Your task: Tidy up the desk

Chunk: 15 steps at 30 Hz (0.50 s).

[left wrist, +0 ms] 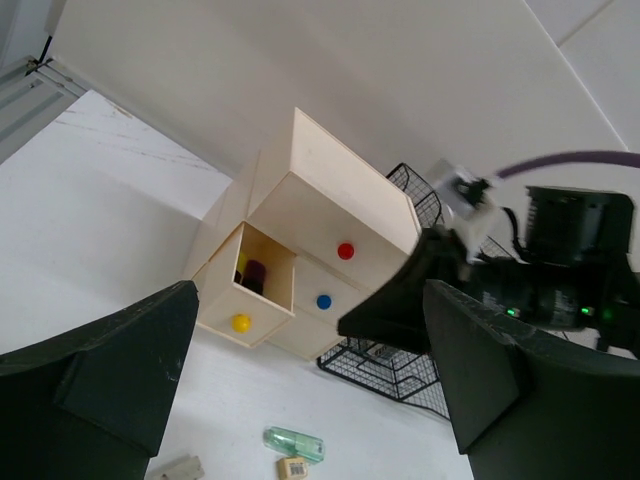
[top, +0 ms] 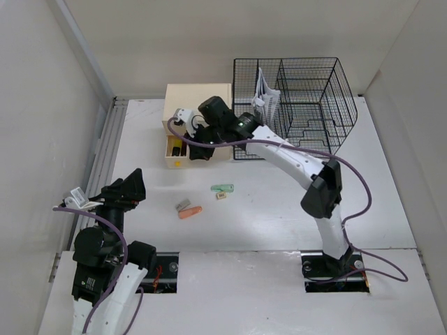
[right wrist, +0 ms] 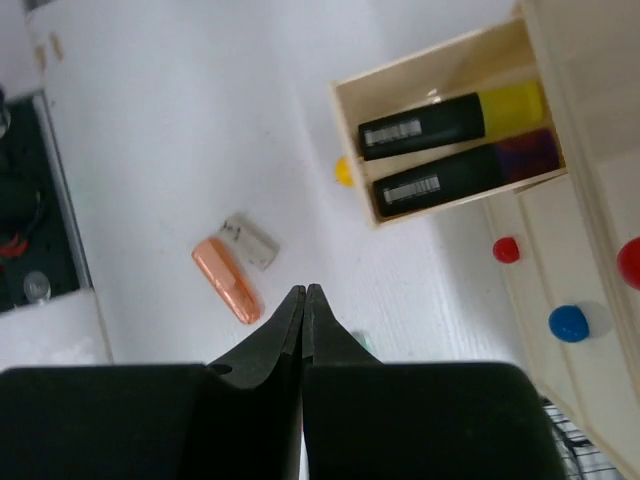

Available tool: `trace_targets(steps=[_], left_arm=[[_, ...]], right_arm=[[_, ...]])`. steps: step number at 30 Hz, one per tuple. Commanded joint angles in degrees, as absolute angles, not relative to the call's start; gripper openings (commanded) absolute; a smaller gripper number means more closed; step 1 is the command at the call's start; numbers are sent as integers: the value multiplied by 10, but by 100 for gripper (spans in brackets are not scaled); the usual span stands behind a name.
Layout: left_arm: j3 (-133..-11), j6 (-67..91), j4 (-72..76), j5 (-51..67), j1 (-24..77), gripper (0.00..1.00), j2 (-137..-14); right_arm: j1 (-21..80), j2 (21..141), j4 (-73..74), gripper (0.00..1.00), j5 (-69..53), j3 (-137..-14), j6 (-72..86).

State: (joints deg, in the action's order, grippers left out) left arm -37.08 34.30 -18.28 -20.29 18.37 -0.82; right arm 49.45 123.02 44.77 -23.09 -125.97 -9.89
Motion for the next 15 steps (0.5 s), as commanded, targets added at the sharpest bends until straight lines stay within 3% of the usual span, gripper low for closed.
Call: trace_targets(steps=[1,6,7,11,13,14,15], left_arm=[[-374,333,-158,-192,186,92,0],[-362,344,-131,-164,186,63,-12],[-362,344,-131,-163,186,53,-18],[-367,354,-131,-156,186,42,-23],[-367,354,-139,-156,186,45,-23],[-367,354,-139,-156,186,51,-23],[-367,354,-148,-156,186,64,-23]], right_arm=[[495,1128,374,0,-287,-1188,-238],[500,1112,339,0,-307,-1078,-284],[507,1122,339,0,-312,-1078,-284],[518,1189,355,0,-290,-1156,-269],[524,1219,342,0,-274,-1186,-241],[524,1228,335,0,-251,-1196,-234],[529,1237,329,0,-234,-1208,-228]])
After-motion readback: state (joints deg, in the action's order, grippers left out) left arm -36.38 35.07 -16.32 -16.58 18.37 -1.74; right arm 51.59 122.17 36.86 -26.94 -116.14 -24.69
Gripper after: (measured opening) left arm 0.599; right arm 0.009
